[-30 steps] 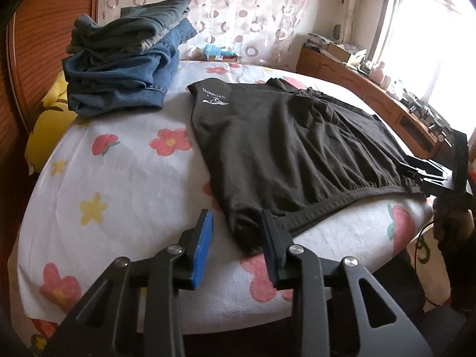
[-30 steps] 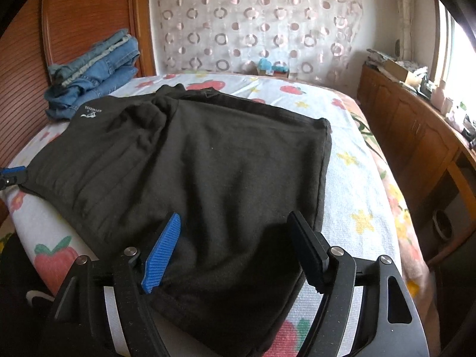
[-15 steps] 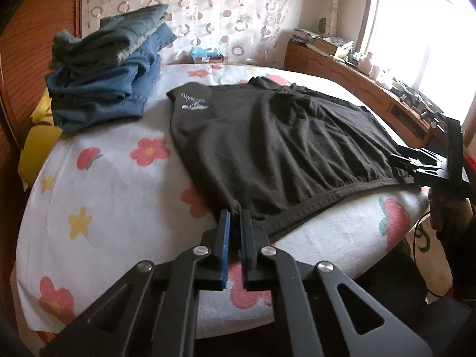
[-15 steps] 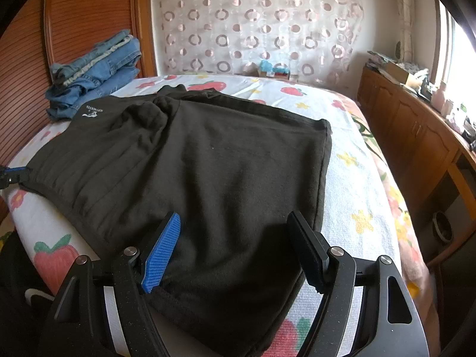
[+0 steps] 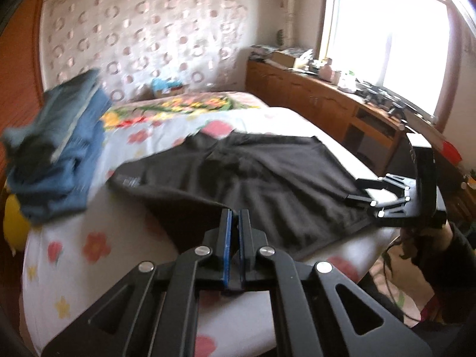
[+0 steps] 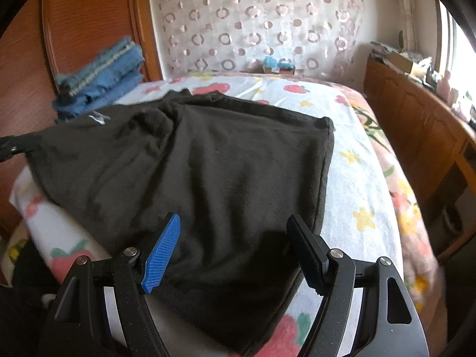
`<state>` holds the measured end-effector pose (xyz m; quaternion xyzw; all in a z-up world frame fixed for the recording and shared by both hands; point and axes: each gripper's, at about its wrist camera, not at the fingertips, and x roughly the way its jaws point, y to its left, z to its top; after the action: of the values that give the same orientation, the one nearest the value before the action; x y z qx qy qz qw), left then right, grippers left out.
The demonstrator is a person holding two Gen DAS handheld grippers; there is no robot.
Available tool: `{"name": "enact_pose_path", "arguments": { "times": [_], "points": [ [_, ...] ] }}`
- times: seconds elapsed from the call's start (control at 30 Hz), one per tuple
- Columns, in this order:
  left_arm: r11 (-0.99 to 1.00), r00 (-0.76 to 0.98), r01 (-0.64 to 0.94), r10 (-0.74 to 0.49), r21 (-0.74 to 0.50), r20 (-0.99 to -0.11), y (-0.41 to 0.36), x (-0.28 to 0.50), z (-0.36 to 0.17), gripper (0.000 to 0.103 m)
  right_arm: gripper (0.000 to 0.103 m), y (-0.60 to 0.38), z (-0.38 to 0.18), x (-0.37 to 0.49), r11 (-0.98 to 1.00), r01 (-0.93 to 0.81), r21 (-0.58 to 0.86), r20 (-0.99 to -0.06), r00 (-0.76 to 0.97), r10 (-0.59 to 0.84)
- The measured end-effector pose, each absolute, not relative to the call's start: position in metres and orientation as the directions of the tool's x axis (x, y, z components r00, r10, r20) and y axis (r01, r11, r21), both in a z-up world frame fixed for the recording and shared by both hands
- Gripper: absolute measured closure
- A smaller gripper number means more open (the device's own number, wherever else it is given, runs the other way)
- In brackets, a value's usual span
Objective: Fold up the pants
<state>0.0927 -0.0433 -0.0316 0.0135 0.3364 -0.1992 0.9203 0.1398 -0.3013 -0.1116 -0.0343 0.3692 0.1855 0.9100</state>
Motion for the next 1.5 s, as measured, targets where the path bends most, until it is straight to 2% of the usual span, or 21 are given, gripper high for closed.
{"name": "enact_pose_path", "arguments": {
  "times": [0.27,0.73,0.87,0.93,0.97,1.1,1.33,1.4,1.5],
  "points": [
    [0.889,0.679,0.451,-0.403,-0.086,-0.613,-0.089,0.11,-0.012,0.103,0.027,-0.305,-0.094,0.122,0.929,-0.367,0.043,-0.667,0.682,0.3],
    [0.856,0.642,0.514,-0.423,-0.05,-0.64,-0.147,0.121,-0.013,0.102,0.027,-0.322,-0.065,0.093,0.939,-0.341,0.038,-0.611,0.736,0.292],
    [0.863,0.645,0.505,-0.398,-0.028,-0.652,-0.154,0.121,-0.017,0.096,0.027,-0.326,-0.067,0.091,0.942,-0.334,0.044,-0.609,0.738,0.29],
    [0.864,0.654,0.503,-0.389,-0.011,-0.649,-0.155,0.121,-0.018,0.089,0.027,-0.327,-0.068,0.092,0.942,-0.332,0.048,-0.609,0.738,0.291],
    [0.863,0.658,0.505,-0.39,-0.007,-0.644,-0.154,0.119,-0.018,0.082,0.027,-0.327,-0.068,0.092,0.942,-0.332,0.046,-0.609,0.738,0.291],
    [0.866,0.659,0.5,-0.394,-0.019,-0.641,-0.146,0.117,-0.016,0.07,0.027,-0.326,-0.069,0.091,0.942,-0.331,0.046,-0.609,0.739,0.289],
    [0.872,0.647,0.487,-0.396,-0.046,-0.651,-0.122,0.113,-0.026,0.06,0.027,-0.317,-0.07,0.095,0.939,-0.34,0.044,-0.612,0.734,0.295],
    [0.883,0.643,0.466,-0.38,-0.054,-0.665,-0.113,0.113,-0.035,0.052,0.027,-0.313,-0.071,0.097,0.938,-0.344,0.045,-0.615,0.731,0.297],
    [0.895,0.628,0.441,-0.364,-0.071,-0.688,-0.1,0.114,-0.05,0.051,0.027,-0.306,-0.072,0.099,0.935,-0.353,0.047,-0.616,0.726,0.305]
  ]
}}
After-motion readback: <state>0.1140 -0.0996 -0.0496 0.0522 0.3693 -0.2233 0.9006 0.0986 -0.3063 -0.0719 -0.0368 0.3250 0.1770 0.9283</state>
